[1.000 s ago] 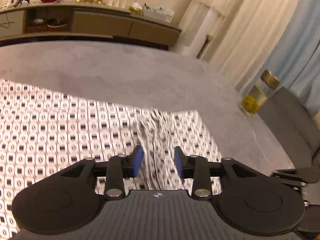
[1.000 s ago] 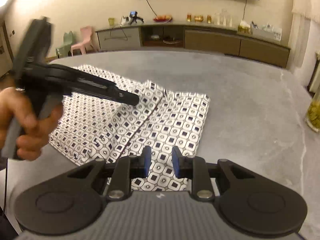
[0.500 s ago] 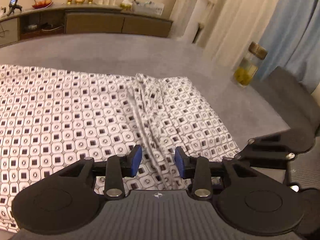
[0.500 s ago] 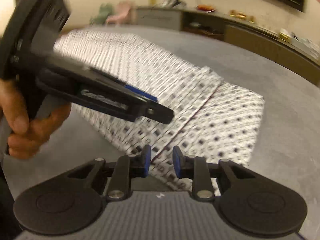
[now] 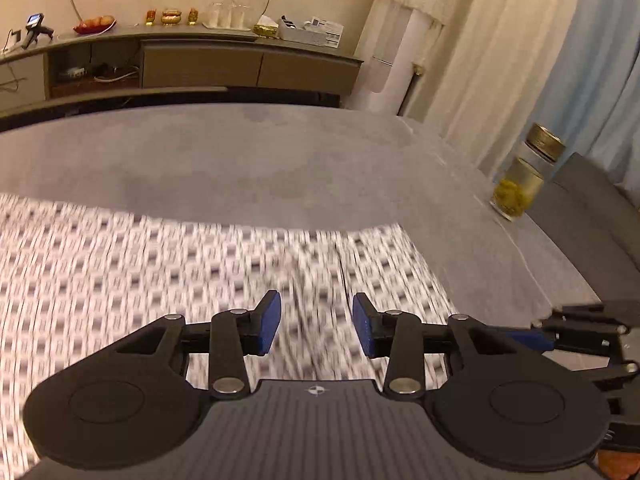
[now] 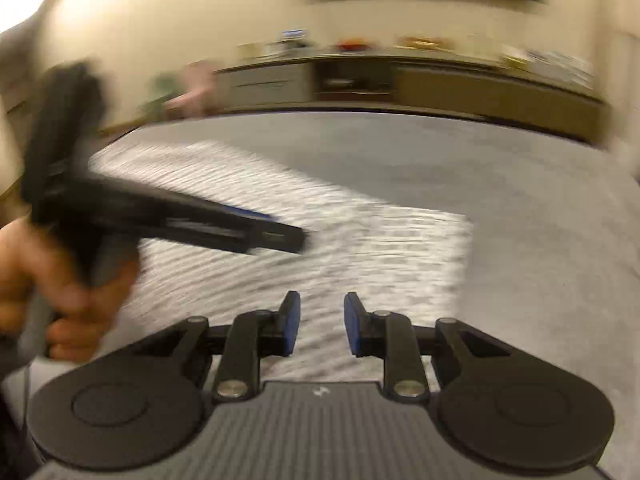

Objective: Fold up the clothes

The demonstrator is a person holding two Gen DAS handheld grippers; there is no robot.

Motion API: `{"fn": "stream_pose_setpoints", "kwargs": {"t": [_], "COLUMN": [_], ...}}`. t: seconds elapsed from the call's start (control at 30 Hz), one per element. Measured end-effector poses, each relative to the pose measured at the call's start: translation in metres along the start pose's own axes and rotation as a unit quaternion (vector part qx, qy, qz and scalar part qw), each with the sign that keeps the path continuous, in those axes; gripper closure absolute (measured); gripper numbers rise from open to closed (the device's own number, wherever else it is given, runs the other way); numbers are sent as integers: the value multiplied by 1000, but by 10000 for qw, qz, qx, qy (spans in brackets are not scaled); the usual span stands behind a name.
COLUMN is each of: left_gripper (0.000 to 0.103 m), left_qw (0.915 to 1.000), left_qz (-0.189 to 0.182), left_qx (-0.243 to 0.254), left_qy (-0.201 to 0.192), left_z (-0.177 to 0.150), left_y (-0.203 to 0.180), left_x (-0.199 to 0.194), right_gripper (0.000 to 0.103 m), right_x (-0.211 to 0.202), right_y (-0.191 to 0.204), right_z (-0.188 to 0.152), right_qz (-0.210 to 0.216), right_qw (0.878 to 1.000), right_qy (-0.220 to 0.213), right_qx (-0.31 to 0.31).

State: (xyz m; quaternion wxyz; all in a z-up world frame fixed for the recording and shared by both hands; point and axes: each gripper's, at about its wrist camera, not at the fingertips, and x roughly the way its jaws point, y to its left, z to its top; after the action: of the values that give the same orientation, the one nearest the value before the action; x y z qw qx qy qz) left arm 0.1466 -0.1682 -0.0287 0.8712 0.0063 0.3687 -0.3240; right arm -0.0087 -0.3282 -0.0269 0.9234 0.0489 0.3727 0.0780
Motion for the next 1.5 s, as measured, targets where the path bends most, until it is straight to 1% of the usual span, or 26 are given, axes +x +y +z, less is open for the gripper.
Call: {"fn": "stream_pose_setpoints", "kwargs": {"t": [0.07,0.17,0.23,0.33,0.4,0.47,0.53,0.57,0.63,0.67,0.7,0.73,0.77,0.8,0.83,0.87,0.9,1.03,1.17,1.2,1.3,1.33,1.37,1.4,1.47,1.5], "left_gripper": [61,61,61,61,61,61,61,61,60,58,51,38,31,22,19,19,19,18,19,21,70,73,84,87,90,90], "left_qw": [9997,9986,9987,9999,9988,9988,9991,9991,9996,9997,9998,9999,10000,9999,9998,9997,9996,9975,9922,9903,9898,9905,9916,9927,9946,9959], "left_qz": [125,360,402,-102,-483,-332,19,9,-47,-54,-29,-6,-15,-59,-140,-203,-208,-273,-219,-200,44,146,120,96,60,55], "left_qx": [182,228,131,-72,-69,130,346,295,23,-1,4,7,2,-16,-29,0,81,533,1016,1129,1190,1146,1088,1031,941,849], "left_qy": [79,319,274,-79,10,330,261,305,291,228,174,121,92,84,101,125,142,367,694,780,785,748,684,618,431,314], "left_z": [7,7,4,-11,-32,-52,-63,-61,-55,-49,-42,-35,-27,-19,-12,-5,1,19,22,22,15,13,13,12,13,16], "left_y": [-3,-2,0,-5,-10,-15,-17,-16,-11,-11,-12,-12,-15,-19,-22,-28,-36,-64,-85,-88,-83,-78,-74,-69,-59,-49], "left_x": [16,38,30,-14,-32,-27,-25,-26,-33,-37,-41,-44,-47,-48,-47,-45,-44,-24,1,7,13,13,9,5,-10,-21], "right_gripper": [80,82,82,81,81,81,81,81,76,62,50,49,50,52,60,84,89,96,98,98,98,98,98,98,94,86], "right_x": [12,22,18,5,1,10,14,12,6,3,3,6,10,11,10,8,6,-9,-24,-26,-26,-26,-25,-25,-26,-30], "right_y": [-15,-14,-14,-20,-27,-32,-29,-27,-28,-32,-35,-36,-34,-31,-25,-19,-13,8,27,31,38,40,40,39,37,34], "right_z": [0,-8,-10,-8,-6,-5,-6,-6,-8,-10,-12,-17,-21,-24,-25,-26,-27,-24,-24,-24,-22,-22,-21,-20,-18,-16], "right_qz": [-313,-442,-436,-398,-397,-402,-440,-454,-472,-484,-490,-477,-448,-438,-470,-503,-534,-519,-132,-32,165,216,256,296,451,549], "right_qw": [9990,9977,9975,9982,9981,9973,9968,9968,9969,9966,9962,9958,9956,9956,9962,9966,9967,9969,9942,9933,9912,9907,9906,9907,9913,9918], "right_qy": [243,515,546,392,326,491,623,610,543,532,538,597,690,742,695,648,601,57,-451,-507,-577,-585,-583,-581,-581,-616], "right_qx": [192,19,54,228,328,368,256,237,316,403,479,500,458,380,218,55,-107,-582,-964,-1042,-1181,-1208,-1207,-1194,-1089,-977]}}
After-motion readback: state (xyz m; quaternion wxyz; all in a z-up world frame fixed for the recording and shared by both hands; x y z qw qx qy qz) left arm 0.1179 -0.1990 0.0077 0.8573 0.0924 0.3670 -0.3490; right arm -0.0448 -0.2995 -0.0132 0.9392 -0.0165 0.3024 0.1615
